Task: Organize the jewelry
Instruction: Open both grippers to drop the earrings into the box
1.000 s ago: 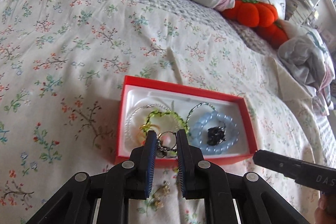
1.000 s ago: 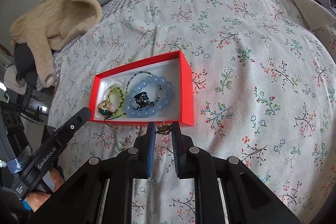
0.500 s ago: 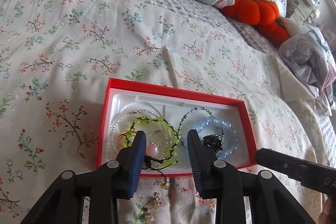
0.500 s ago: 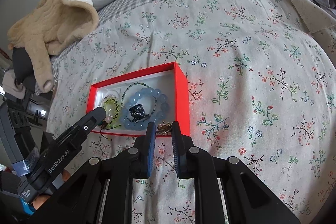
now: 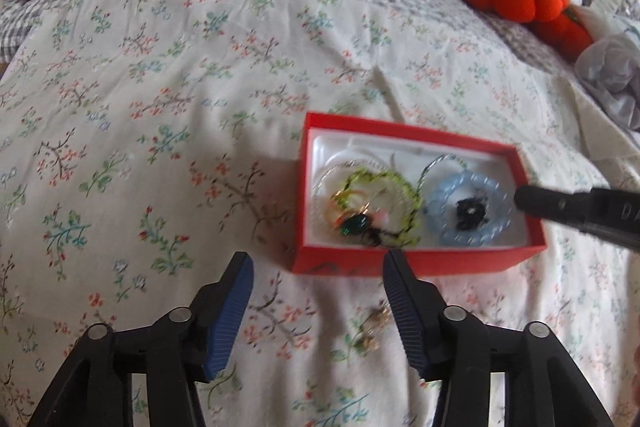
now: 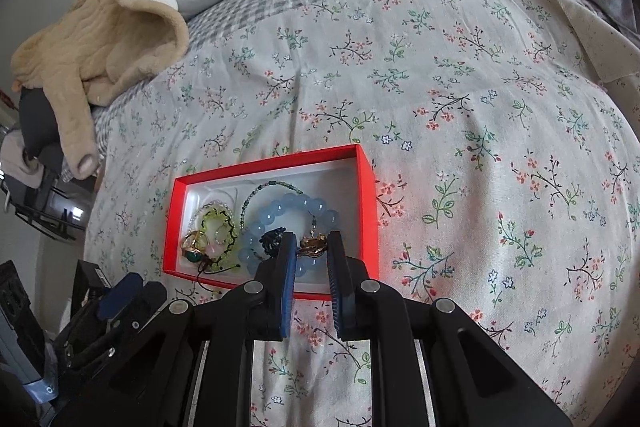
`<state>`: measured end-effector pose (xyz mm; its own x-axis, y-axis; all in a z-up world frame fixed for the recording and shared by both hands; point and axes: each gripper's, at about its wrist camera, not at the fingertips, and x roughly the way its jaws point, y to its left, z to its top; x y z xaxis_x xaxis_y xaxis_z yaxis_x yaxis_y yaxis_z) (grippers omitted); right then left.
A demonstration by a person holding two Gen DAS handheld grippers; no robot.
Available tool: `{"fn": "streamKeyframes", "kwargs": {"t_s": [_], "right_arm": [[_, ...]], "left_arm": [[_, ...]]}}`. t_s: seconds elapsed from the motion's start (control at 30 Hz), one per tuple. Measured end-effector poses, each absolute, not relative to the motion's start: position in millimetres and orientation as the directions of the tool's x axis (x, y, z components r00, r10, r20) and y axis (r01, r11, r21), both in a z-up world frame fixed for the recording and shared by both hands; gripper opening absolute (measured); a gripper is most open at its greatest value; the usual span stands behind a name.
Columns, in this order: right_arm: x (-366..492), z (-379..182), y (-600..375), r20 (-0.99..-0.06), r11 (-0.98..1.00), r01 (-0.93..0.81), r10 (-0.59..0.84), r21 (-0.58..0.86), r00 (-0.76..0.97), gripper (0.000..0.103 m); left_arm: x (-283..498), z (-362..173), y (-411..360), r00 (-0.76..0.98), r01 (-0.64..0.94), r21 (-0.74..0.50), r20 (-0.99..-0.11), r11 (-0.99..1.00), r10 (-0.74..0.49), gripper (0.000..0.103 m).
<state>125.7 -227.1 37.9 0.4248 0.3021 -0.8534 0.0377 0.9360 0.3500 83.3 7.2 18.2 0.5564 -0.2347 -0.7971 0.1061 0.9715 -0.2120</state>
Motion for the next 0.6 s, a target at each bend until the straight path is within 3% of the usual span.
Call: {"fn": "streamKeyframes", "kwargs": {"t_s": [0.13,0.2,0.47,0.6], "right_arm": [[128.3,40.6,-221.9,-0.840,0.934,0.017,0.312,0.356,0.444,0.024],[126.4,42.4,-221.4,-0.837,0.933,0.014,0.315,0.358,0.447,0.037],[104.7,46.5,-228.5,-0.860,0.943,0.023,0.294,0.333,0.418,0.040],[85.9,42.7,-227.8,-0.882,0.956,0.024,0.260,0.293,0.393,0.052]], "left_arm": [[81.1,6.6,10.3,0.510,0.086,-0.189,-0.835,0.978,-0.207,0.068],[79.7,0.6,10.8,0.479,0.074,-0.179,-0.857,0.981,-0.193,0.068],[69.9,-14.4,10.9,0.379,0.046,-0.197,-0.904,0.979,-0.199,0.068],[65.4,-14.9,14.7,0.364,0.023,-0.257,-0.898,0.966,-0.248,0.068]]}}
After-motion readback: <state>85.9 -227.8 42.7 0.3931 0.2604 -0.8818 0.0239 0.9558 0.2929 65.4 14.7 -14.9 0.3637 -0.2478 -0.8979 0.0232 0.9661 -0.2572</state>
